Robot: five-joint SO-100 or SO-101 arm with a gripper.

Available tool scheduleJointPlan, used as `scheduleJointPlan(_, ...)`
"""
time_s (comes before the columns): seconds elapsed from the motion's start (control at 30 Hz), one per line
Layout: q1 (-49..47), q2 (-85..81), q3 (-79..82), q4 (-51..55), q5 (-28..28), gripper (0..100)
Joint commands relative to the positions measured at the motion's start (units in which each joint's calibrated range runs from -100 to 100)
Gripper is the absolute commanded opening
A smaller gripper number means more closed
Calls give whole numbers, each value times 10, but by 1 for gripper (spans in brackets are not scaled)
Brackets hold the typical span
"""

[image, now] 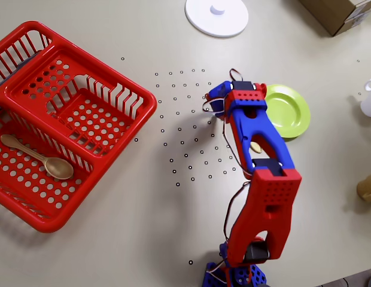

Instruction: Push the fork on the left side of the plate

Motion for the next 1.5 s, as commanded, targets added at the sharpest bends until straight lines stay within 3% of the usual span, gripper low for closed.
scheduleJointPlan(0.0, 16, -17, -50, -9, 0, 0)
scheduleJointPlan(1.47, 66, 42, -188, 0, -23, 0)
